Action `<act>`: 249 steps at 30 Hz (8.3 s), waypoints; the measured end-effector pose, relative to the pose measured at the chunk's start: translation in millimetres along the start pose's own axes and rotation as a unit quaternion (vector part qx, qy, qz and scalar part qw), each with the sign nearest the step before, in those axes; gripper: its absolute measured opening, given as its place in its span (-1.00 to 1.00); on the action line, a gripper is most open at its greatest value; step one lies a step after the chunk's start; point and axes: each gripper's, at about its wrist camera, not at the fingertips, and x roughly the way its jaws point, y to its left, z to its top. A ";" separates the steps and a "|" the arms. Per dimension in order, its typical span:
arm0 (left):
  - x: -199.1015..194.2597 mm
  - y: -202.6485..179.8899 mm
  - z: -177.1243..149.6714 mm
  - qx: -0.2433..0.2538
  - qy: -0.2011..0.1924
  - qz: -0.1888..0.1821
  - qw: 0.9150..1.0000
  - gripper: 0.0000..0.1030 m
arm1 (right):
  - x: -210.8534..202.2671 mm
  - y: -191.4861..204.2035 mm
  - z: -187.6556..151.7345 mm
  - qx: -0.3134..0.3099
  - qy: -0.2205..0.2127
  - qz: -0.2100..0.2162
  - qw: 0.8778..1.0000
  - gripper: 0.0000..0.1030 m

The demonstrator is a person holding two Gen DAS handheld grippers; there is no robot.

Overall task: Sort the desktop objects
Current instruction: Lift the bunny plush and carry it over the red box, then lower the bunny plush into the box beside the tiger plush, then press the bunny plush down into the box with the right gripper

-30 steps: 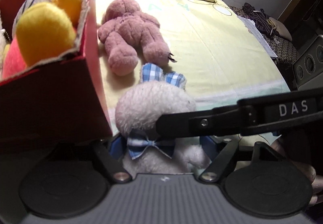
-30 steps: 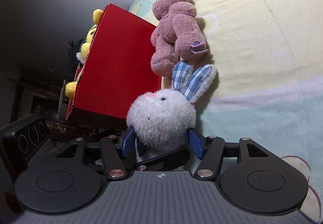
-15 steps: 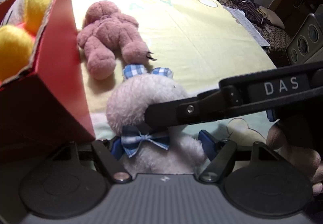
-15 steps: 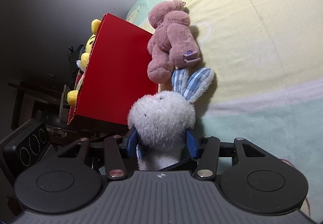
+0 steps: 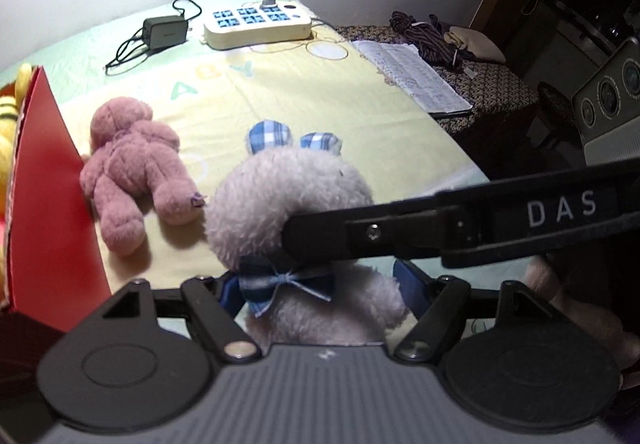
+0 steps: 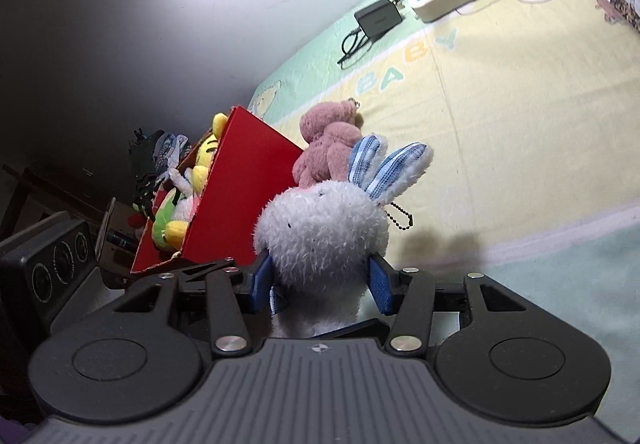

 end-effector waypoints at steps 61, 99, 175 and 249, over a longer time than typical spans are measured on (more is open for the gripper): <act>-109.7 243.2 -24.0 -0.078 -0.094 -0.008 0.992 0.56 | 176.3 209.8 0.2 -0.180 -0.063 -0.070 0.979 0.04; -113.0 238.4 -28.9 -0.078 -0.070 -0.013 0.994 0.62 | 174.4 209.9 20.2 -0.154 -0.072 -0.077 0.982 -0.53; -143.7 204.9 -46.9 -0.118 -0.056 0.085 0.988 0.93 | 115.7 193.2 -22.3 -0.115 -0.106 -0.053 0.986 -0.39; -132.5 236.0 -46.9 -0.170 -0.031 0.113 0.978 0.95 | 128.7 182.2 -25.9 -0.093 -0.096 -0.059 0.989 -0.39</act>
